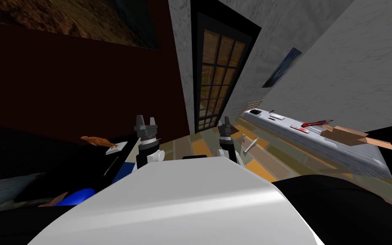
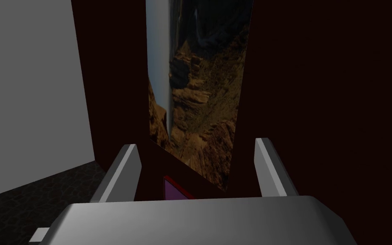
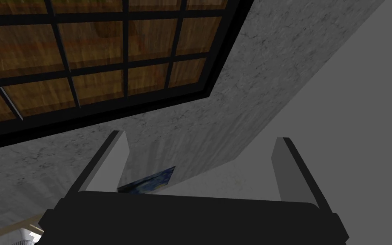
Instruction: Pull the door open
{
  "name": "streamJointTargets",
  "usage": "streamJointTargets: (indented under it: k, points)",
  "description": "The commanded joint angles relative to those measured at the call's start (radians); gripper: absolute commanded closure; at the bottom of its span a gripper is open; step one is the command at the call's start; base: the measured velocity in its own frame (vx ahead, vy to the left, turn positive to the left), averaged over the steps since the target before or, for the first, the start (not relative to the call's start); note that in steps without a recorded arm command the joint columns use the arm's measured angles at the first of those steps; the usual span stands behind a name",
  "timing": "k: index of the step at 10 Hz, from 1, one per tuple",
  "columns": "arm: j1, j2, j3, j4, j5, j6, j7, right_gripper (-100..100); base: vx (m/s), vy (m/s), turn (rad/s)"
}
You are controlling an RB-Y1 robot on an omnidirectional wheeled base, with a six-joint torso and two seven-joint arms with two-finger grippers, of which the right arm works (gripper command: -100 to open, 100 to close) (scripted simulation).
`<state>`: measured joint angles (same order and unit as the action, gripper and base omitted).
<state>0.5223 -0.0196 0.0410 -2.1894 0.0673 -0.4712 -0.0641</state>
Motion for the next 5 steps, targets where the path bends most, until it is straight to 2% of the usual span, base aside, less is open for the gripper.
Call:
streamJointTargets:
  k: [1, 5]
  points:
    - [-0.015, -0.004, -0.008, 0.036, 0.01, -0.011, 0.028, -100, 0.061, -0.007, 0.039]
    - [-0.05, -0.022, -0.039, 0.14, 0.042, -0.043, 0.118, -100, 0.082, -0.005, 0.058]
